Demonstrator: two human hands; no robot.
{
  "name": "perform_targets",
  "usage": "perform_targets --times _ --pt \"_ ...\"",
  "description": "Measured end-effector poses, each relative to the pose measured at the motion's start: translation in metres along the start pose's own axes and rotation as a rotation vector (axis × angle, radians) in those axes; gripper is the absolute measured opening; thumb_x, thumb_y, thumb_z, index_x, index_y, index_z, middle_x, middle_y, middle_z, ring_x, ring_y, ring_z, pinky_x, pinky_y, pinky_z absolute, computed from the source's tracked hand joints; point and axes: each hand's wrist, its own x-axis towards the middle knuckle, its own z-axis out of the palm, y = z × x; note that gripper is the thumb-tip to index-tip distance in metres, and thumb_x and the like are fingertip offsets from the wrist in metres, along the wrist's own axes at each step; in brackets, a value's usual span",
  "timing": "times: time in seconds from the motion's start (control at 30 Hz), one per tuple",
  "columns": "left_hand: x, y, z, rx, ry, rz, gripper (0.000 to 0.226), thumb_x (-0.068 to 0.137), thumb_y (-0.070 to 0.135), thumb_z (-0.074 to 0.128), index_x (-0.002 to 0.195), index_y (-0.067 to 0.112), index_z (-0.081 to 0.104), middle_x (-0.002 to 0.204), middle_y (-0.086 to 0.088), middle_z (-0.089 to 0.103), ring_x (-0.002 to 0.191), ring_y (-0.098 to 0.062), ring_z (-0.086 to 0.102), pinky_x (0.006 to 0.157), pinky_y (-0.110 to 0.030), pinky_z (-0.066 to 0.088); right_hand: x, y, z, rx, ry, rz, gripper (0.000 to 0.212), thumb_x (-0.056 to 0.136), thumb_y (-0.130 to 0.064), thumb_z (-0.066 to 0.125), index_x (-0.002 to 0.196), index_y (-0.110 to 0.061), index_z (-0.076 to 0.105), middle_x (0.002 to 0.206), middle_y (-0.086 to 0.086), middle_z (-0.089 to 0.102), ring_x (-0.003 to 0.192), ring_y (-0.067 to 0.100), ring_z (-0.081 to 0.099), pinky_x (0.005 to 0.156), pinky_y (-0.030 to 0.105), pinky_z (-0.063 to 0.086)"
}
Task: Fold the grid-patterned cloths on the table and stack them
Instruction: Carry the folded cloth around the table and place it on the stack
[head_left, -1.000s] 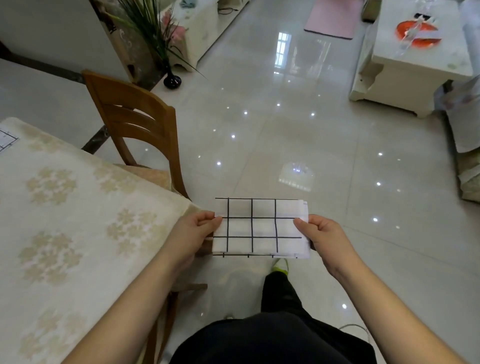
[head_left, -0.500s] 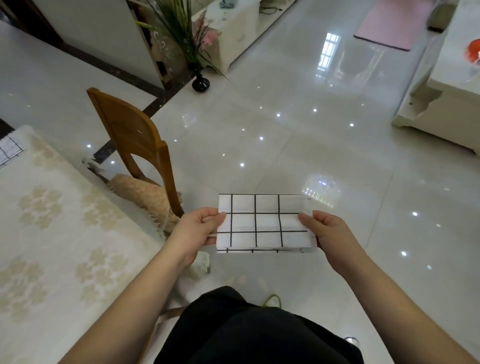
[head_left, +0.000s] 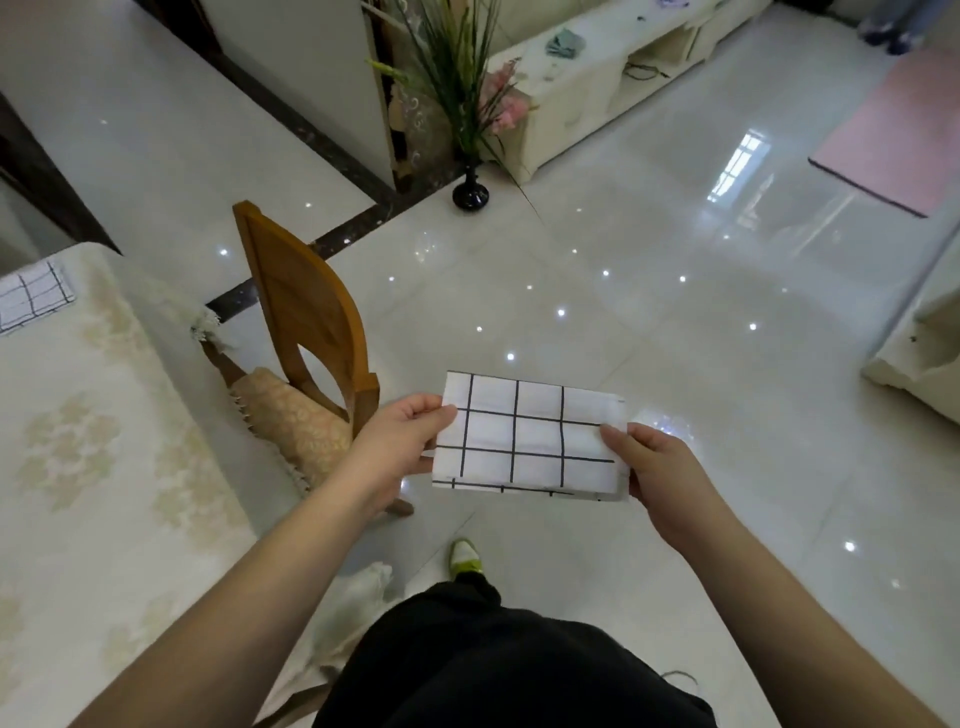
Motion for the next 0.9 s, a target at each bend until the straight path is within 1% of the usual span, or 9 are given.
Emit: perform_targets --times 0.07,0.2,0.3,0.4,0.5,0.63,0.77,0.83,0.9 --pt "0.019 0.022 -0.008 -0.032 0.040 0.020 0.015 0.096 0.025 0.060 0.101 0.014 0.068 0.072 -0.002 0.056 0.066 -0.014 0.056 0.059 -0.025 0.051 0.026 -0.023 0.011 -0.023 0.005 0.007 0.020 0.095 -0.023 0.061 0.106 -0.011 0.073 0.105 0.010 0.075 0.097 0.029 0.071 0.089 0.042 0.055" --pt "0.053 0.043 -0.027 -0.031 0.075 0.042 0.015 0.096 0.028 0.059 0.097 0.017 0.069 0.082 -0.009 0.059 0.080 -0.024 0.059 0.074 -0.036 0.056 0.072 -0.063 0.033 -0.082 -0.012 0.004 0.020 0.095 -0.022 0.061 0.104 -0.009 0.073 0.106 0.014 0.074 0.107 0.040 0.065 0.100 0.055 0.048" --pt "0.073 0.051 -0.041 -0.031 0.117 0.020 0.014 0.096 0.032 0.060 0.095 0.021 0.068 0.082 -0.007 0.061 0.082 -0.024 0.061 0.069 -0.032 0.055 0.103 -0.086 0.049 -0.128 -0.036 0.001 0.020 0.094 -0.023 0.061 0.103 -0.010 0.073 0.105 0.015 0.074 0.106 0.040 0.065 0.099 0.057 0.048" --pt "0.094 0.060 -0.053 -0.044 0.175 0.019 0.015 0.094 0.033 0.062 0.085 0.023 0.069 0.072 0.000 0.060 0.077 -0.022 0.058 0.068 -0.034 0.054 0.137 -0.104 0.060 -0.170 -0.080 -0.011 0.019 0.094 -0.025 0.062 0.102 -0.013 0.074 0.103 0.012 0.075 0.104 0.038 0.067 0.099 0.059 0.047" --pt "0.119 0.072 -0.059 -0.036 0.226 0.006 0.018 0.094 0.032 0.062 0.079 0.024 0.068 0.061 0.010 0.058 0.075 -0.019 0.057 0.079 -0.042 0.056 0.173 -0.116 0.067 -0.197 -0.130 -0.008 0.018 0.093 -0.026 0.062 0.099 -0.015 0.075 0.102 0.012 0.075 0.101 0.037 0.068 0.098 0.058 0.046" --pt "0.155 0.090 -0.062 -0.091 0.261 -0.025 0.017 0.094 0.028 0.062 0.085 0.016 0.069 0.070 0.000 0.058 0.076 -0.022 0.056 0.080 -0.045 0.057 0.228 -0.133 0.078 -0.196 -0.180 0.018 0.017 0.095 -0.023 0.061 0.099 -0.015 0.075 0.100 0.009 0.076 0.102 0.035 0.068 0.097 0.056 0.048" --pt "0.203 0.119 -0.064 -0.106 0.319 -0.048 0.019 0.092 0.030 0.065 0.092 0.012 0.071 0.089 -0.024 0.065 0.081 -0.027 0.059 0.085 -0.053 0.055 0.296 -0.162 0.084 -0.230 -0.258 0.024 0.017 0.094 -0.026 0.061 0.096 -0.016 0.076 0.101 0.012 0.075 0.099 0.040 0.066 0.097 0.060 0.045" --pt "0.224 0.139 -0.063 -0.113 0.351 -0.057 0.017 0.093 0.029 0.065 0.092 0.013 0.071 0.089 -0.023 0.067 0.081 -0.025 0.061 0.082 -0.048 0.056 0.329 -0.185 0.085 -0.251 -0.302 0.023 0.018 0.094 -0.025 0.061 0.098 -0.015 0.075 0.101 0.011 0.075 0.101 0.039 0.066 0.096 0.058 0.047" --pt "0.243 0.158 -0.060 -0.122 0.396 -0.062 0.017 0.093 0.028 0.064 0.092 0.012 0.071 0.081 -0.011 0.066 0.079 -0.020 0.059 0.075 -0.037 0.052 0.356 -0.211 0.088 -0.272 -0.344 0.007 0.019 0.095 -0.024 0.060 0.101 -0.013 0.074 0.100 0.009 0.076 0.099 0.031 0.069 0.094 0.054 0.051"
